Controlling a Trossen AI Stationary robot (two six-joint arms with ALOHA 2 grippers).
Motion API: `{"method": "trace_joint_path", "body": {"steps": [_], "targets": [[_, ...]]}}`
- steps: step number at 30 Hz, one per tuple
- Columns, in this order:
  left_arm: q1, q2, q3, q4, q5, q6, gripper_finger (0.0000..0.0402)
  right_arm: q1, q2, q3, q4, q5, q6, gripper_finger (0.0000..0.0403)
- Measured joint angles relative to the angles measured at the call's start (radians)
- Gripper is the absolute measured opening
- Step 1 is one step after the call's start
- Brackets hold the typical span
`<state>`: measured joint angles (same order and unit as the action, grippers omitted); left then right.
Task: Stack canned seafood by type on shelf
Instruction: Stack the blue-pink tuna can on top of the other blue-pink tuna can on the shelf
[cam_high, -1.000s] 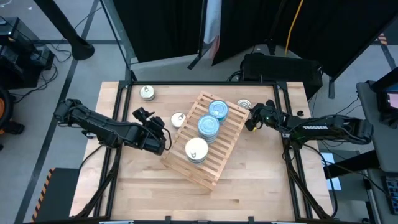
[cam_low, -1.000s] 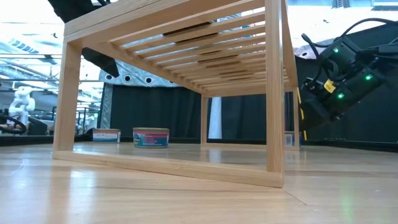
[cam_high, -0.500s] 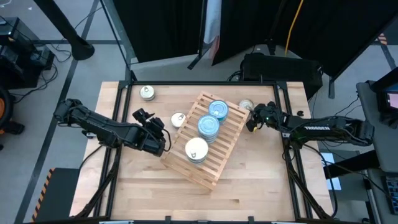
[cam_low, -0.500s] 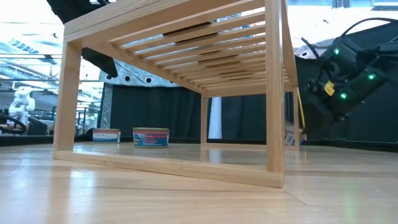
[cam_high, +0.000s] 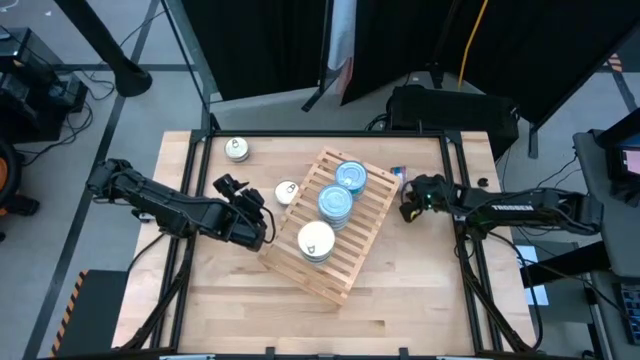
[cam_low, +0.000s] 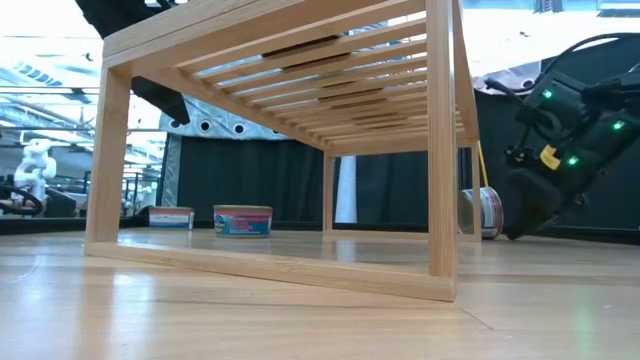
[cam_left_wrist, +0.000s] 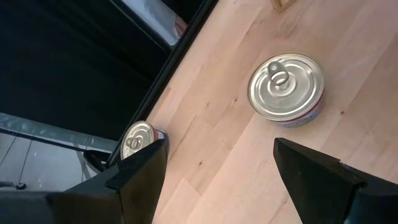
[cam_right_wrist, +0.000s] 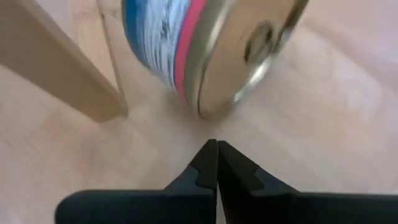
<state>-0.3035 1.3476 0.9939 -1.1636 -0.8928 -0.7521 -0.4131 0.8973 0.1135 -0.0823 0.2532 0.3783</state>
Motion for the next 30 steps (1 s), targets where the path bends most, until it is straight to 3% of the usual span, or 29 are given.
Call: {"method": "trace_joint_path", "body": {"steps": [11, 15, 19, 30], "targets": [[0.000, 0.000, 0.000, 0.001, 0.000, 0.000, 0.0301, 0.107, -0.107, 0.040, -0.091, 0.003, 0.251, 0.0003], [0.000, 0.000, 0.000, 0.000, 0.000, 0.000, 0.0301, 0.147, -0.140, 0.112, -0.245, 0.027, 0.318, 0.0026], [0.000, 0.000, 0.000, 0.000, 0.000, 0.000, 0.0301, 0.195, -0.156, 0.178, -0.407, 0.063, 0.404, 0.0067], [0.000, 0.000, 0.000, 0.006, 0.000, 0.000, 0.0301, 0.258, -0.156, 0.190, -0.420, 0.155, 0.531, 0.0245]]}}
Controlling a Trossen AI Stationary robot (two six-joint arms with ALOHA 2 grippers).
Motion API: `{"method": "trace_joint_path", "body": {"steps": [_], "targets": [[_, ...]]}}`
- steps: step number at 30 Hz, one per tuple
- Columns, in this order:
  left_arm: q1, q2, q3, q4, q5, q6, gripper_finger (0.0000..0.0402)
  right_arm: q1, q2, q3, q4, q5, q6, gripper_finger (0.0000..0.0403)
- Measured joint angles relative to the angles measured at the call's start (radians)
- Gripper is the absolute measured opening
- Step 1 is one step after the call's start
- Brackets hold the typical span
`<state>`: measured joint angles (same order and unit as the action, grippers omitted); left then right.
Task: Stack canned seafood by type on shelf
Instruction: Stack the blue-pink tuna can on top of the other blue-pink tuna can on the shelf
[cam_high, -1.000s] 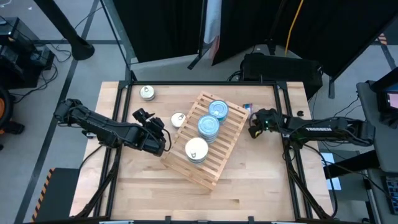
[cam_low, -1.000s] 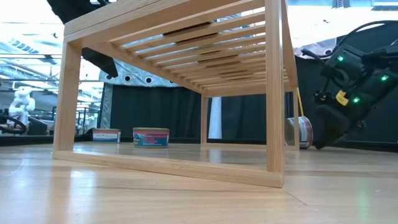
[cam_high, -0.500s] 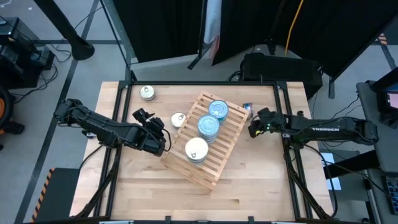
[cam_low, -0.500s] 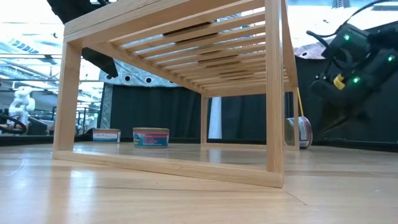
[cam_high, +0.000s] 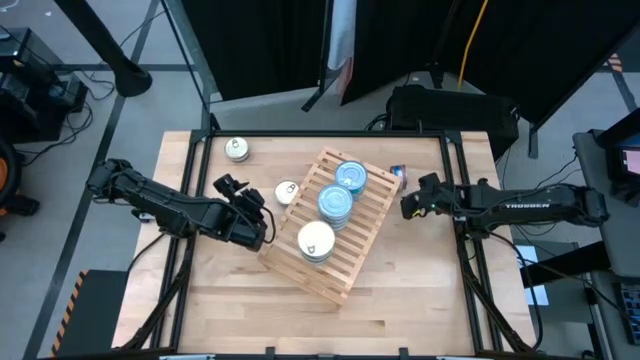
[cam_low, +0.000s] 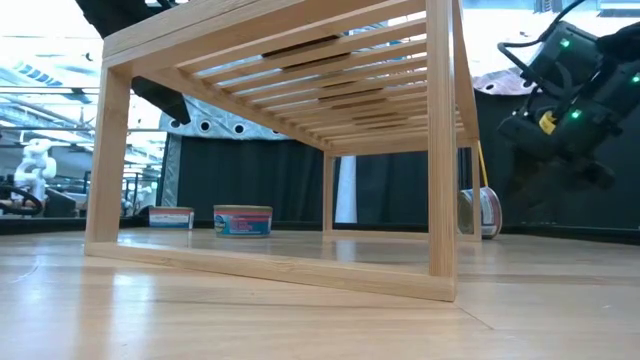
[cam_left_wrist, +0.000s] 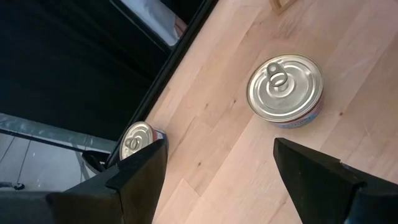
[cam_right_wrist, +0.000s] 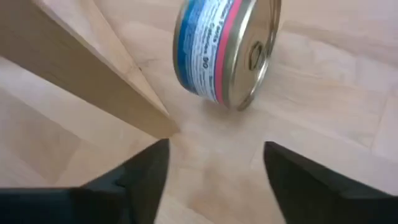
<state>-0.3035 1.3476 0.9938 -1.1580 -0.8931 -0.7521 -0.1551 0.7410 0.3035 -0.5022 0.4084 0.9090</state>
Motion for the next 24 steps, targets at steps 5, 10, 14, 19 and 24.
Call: {"method": "trace_joint_path", "body": {"steps": [5, 10, 14, 19, 24], "targets": [[0.000, 0.000, 0.000, 0.000, 0.000, 0.000, 0.0301, 0.014, 0.000, 0.000, 0.035, 0.045, 0.014, 0.0323], [0.000, 0.000, 0.000, 0.000, 0.000, 0.000, 0.0301, 0.013, 0.007, 0.000, 0.076, 0.117, -0.001, 0.0378], [0.000, 0.000, 0.000, 0.001, 0.000, 0.000, 0.0301, 0.013, 0.025, 0.000, 0.100, 0.154, -0.017, 0.0397], [0.002, 0.000, 0.000, 0.008, 0.000, 0.000, 0.0301, 0.012, 0.073, -0.001, 0.153, 0.204, -0.039, 0.0400], [0.003, 0.000, 0.000, 0.021, 0.000, 0.003, 0.0301, 0.001, 0.130, 0.000, 0.193, 0.228, -0.080, 0.0400]]}}
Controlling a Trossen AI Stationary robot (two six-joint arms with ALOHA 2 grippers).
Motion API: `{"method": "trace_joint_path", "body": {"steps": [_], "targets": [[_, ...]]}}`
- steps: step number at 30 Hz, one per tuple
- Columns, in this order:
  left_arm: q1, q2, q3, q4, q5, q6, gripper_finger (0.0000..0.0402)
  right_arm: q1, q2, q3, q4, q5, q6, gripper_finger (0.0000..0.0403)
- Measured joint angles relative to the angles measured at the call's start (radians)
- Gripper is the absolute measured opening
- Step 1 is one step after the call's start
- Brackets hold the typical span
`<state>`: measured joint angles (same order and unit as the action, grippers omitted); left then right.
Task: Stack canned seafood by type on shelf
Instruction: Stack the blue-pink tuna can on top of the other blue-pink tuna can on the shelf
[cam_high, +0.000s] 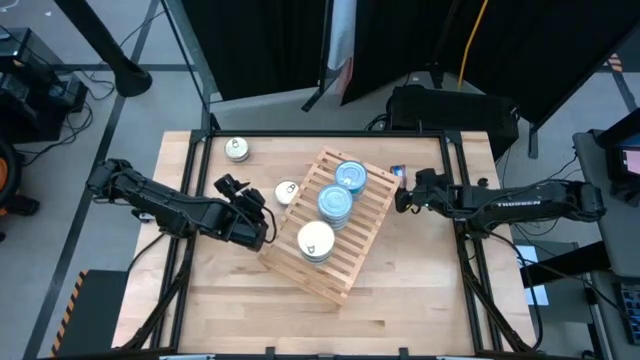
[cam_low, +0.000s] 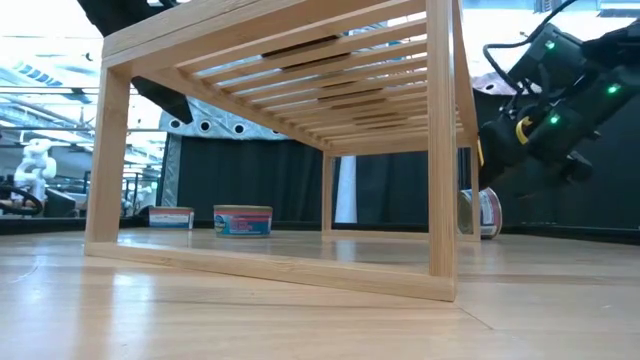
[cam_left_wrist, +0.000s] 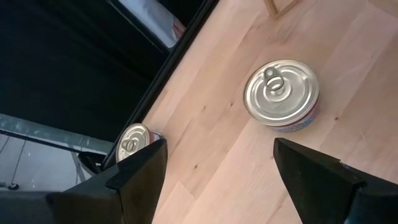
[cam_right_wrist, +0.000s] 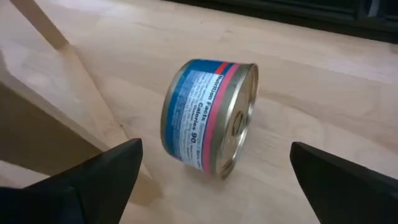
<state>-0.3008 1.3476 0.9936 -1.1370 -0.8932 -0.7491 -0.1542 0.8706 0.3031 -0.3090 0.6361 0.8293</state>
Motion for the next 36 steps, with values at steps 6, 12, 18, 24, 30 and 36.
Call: {"method": "trace_joint_path", "body": {"steps": [6, 12, 18, 24, 30, 36], "targets": [[0.000, 0.000, 0.000, 0.006, 0.000, 0.005, 0.0301, -0.008, 0.044, 0.000, -0.001, 0.052, -0.005, 0.0400], [0.000, 0.000, 0.000, 0.004, 0.000, 0.012, 0.0301, -0.011, 0.049, 0.000, -0.006, 0.093, -0.022, 0.0400], [0.000, 0.000, 0.000, 0.004, 0.000, 0.016, 0.0301, -0.027, 0.049, 0.000, -0.014, 0.102, -0.056, 0.0399], [0.000, 0.000, 0.000, 0.004, 0.000, 0.015, 0.0301, -0.053, 0.049, 0.000, -0.063, 0.102, -0.064, 0.0392], [0.000, 0.000, 0.000, 0.003, 0.000, 0.016, 0.0301, -0.069, 0.049, 0.000, -0.113, 0.119, -0.061, 0.0391], [0.000, 0.000, 0.000, 0.003, 0.000, 0.024, 0.0301, -0.067, 0.034, 0.000, -0.071, 0.071, -0.230, 0.0391]]}}
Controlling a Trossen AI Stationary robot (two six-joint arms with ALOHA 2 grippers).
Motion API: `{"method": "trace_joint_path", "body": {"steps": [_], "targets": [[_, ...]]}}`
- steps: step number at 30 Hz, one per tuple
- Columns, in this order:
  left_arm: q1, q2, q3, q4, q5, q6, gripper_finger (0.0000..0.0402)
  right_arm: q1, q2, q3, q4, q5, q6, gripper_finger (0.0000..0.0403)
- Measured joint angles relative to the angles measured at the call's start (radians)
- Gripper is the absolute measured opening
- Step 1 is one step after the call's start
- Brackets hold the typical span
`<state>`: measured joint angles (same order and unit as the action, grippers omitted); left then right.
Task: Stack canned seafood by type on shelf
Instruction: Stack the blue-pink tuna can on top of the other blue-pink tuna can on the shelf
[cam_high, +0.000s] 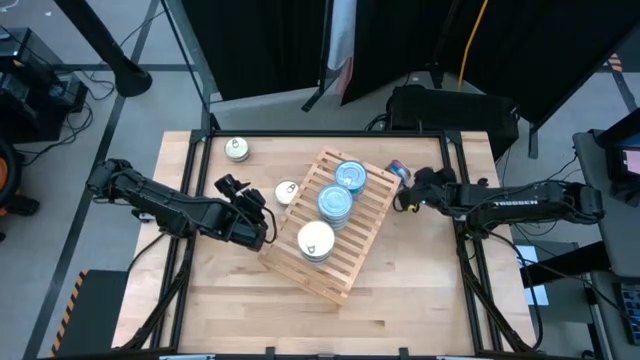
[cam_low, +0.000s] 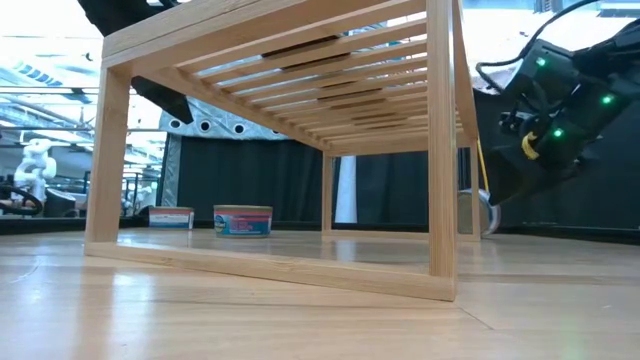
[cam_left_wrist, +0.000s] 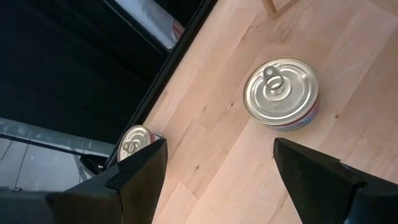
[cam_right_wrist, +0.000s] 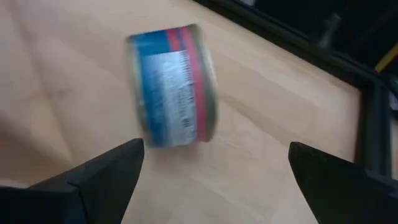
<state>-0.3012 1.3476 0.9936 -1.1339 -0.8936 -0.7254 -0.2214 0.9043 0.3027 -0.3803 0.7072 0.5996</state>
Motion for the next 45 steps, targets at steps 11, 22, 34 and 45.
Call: {"method": "trace_joint_path", "body": {"steps": [11, 22, 34, 45], "targets": [[0.000, 0.000, 0.000, 0.001, 0.000, -0.009, 0.0301, 0.000, -0.001, 0.000, 0.202, -0.010, -0.194, 0.0391], [0.000, 0.000, 0.000, 0.001, 0.000, -0.001, 0.0301, -0.068, 0.038, -0.065, 0.363, -0.056, -0.301, 0.0391], [0.000, 0.000, 0.000, 0.001, 0.000, 0.001, 0.0301, -0.201, 0.039, -0.165, 0.595, -0.174, -0.438, 0.0385], [0.000, 0.000, 0.000, 0.001, 0.000, 0.001, 0.0301, -0.310, 0.040, -0.175, 0.655, -0.322, -0.461, 0.0377]]}}
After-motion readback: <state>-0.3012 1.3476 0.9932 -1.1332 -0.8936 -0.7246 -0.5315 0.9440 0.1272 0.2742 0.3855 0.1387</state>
